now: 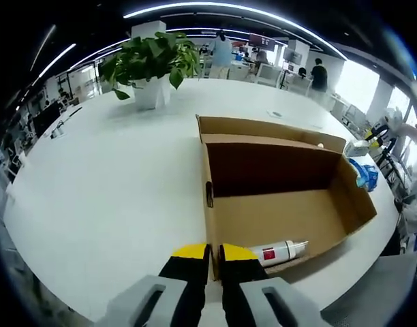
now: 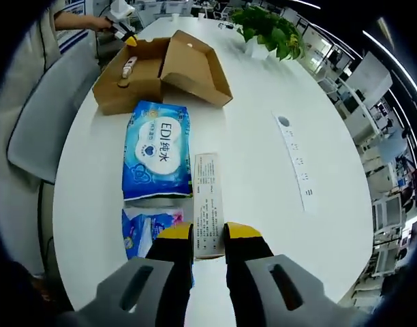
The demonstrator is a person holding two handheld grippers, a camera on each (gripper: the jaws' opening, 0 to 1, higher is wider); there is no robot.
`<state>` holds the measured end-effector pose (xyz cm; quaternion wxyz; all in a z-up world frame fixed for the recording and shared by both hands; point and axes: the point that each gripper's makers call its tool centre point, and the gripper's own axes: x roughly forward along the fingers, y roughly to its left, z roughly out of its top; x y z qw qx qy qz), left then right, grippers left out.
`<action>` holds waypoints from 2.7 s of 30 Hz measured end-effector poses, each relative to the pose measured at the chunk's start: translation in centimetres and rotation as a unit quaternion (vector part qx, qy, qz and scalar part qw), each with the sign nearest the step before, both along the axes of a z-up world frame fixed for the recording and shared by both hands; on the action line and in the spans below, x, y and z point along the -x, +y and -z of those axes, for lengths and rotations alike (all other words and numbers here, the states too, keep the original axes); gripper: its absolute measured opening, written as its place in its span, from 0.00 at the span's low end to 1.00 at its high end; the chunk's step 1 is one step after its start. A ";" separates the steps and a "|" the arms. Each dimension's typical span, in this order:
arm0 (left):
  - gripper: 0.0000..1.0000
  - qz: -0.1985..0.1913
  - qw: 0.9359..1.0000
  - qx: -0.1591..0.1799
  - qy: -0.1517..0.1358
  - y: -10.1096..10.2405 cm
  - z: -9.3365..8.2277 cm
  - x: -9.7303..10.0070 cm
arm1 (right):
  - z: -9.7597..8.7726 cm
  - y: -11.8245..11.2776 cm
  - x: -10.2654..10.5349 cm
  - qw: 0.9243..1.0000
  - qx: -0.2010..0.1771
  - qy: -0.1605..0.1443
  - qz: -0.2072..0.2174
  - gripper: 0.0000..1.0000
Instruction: Operate the shoe box by opening the lid, removing the specified soft item, and placing it in the target area until the item is outside and the box remains undamaged.
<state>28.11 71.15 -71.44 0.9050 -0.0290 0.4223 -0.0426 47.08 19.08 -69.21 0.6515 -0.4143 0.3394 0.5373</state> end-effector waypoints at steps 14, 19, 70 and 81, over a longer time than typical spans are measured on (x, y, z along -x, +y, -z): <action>0.05 -0.002 1.000 -0.004 0.008 0.1 0.2 0.0 | 2.9 -2.7 1.1 0.999 0.048 0.015 -0.010 0.15; 0.05 -0.001 1.000 -0.004 0.009 0.1 0.2 0.0 | 3.4 -3.5 1.0 0.998 0.059 0.019 -0.009 0.15; 0.17 0.050 0.999 0.009 0.001 -0.1 -0.8 -0.7 | 1.1 -2.9 0.9 0.994 0.043 -0.029 0.096 0.37; 0.26 0.122 0.992 0.014 -0.019 -1.2 -3.6 -1.6 | -0.4 -1.7 3.5 0.978 -0.040 -0.013 0.203 0.56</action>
